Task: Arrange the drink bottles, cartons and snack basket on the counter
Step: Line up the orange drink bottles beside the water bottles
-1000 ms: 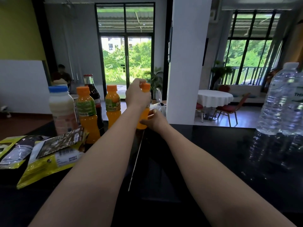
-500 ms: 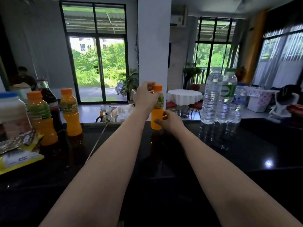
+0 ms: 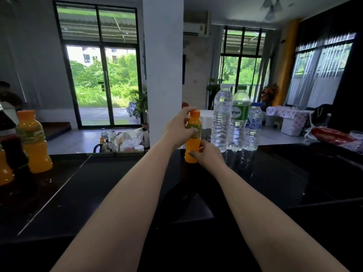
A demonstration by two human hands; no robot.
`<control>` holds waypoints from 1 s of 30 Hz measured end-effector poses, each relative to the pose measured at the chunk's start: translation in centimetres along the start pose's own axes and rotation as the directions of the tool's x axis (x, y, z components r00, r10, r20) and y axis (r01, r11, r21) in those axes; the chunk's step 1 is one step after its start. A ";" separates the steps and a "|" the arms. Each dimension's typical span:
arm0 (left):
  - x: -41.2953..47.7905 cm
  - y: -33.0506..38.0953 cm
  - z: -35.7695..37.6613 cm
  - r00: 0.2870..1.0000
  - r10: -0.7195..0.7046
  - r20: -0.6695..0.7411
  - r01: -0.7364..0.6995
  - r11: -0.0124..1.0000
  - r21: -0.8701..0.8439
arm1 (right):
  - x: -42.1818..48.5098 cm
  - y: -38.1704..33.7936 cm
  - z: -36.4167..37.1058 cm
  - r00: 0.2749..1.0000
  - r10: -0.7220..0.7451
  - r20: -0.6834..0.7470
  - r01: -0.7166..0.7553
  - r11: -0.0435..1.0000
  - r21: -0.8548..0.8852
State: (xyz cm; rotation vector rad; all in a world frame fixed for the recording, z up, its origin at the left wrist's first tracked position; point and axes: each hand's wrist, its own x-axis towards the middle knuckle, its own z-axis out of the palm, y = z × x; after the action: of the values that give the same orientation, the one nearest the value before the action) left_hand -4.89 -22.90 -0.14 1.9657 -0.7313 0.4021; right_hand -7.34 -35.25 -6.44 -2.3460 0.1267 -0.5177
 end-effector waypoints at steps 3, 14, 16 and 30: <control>0.7 -0.6 1.2 1.000 -0.002 -0.013 0.003 0.998 0.059 | 0.9 0.7 -0.1 1.000 0.010 -0.024 -0.010 1.000 -0.006; 4.0 -1.7 4.8 0.987 -0.051 -0.155 0.078 0.982 0.173 | 3.8 2.0 -0.2 0.985 0.056 -0.165 -0.064 0.997 -0.043; 4.4 -1.8 5.4 0.985 -0.048 -0.164 0.078 0.981 0.179 | 4.0 2.0 -0.3 0.980 0.058 -0.189 -0.073 0.995 -0.075; 5.5 -2.1 7.5 0.980 -0.036 -0.195 0.074 0.979 0.190 | 4.3 2.3 -0.4 0.967 0.016 -0.256 -0.063 0.982 -0.176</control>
State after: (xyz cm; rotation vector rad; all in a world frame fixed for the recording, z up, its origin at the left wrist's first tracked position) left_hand 0.53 -30.47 -2.10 2.0911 -0.5295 0.6401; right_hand -3.44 -38.20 -6.33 -2.4393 0.3533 -0.8166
